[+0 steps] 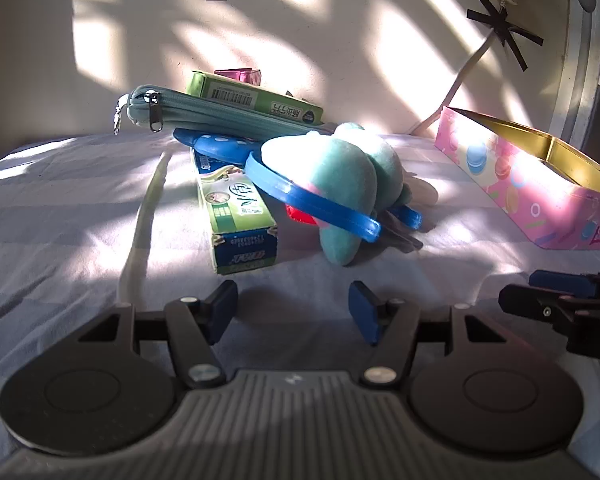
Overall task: Organize objects
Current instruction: 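Withdraw the right gripper from the tin back toward the pile, then reach the right gripper to the mint-green plush toy and grasp it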
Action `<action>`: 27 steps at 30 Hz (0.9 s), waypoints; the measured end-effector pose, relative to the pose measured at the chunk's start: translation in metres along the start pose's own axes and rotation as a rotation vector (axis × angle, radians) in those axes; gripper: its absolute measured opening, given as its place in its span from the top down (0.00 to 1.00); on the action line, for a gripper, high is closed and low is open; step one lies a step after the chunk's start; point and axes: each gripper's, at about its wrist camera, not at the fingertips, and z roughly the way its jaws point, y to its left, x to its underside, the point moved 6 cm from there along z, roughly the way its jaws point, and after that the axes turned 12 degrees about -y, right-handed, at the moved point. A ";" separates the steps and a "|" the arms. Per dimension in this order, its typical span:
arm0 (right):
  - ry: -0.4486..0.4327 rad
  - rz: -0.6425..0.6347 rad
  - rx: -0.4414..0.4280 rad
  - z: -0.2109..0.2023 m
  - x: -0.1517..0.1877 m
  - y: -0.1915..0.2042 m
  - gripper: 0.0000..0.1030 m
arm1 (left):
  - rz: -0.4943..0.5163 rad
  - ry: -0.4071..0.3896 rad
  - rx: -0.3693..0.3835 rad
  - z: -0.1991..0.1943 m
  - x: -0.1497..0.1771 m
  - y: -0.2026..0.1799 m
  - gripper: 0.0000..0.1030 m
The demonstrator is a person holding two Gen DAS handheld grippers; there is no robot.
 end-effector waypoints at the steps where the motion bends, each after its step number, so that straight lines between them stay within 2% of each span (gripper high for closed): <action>1: 0.000 0.002 -0.001 0.000 0.000 0.000 0.52 | 0.000 0.000 0.000 0.000 0.000 0.000 0.38; 11: 0.001 -0.004 0.000 0.000 0.000 0.000 0.52 | -0.006 -0.002 0.002 0.000 0.000 0.000 0.39; 15: 0.007 -0.025 -0.002 0.002 -0.001 0.004 0.49 | -0.028 -0.011 0.007 -0.002 -0.001 0.004 0.39; 22: 0.014 -0.047 -0.045 0.014 -0.007 0.020 0.49 | -0.066 -0.039 0.012 -0.008 -0.004 0.012 0.39; 27: 0.006 -0.082 -0.080 0.023 -0.014 0.037 0.49 | -0.034 -0.110 -0.033 -0.017 -0.010 0.025 0.38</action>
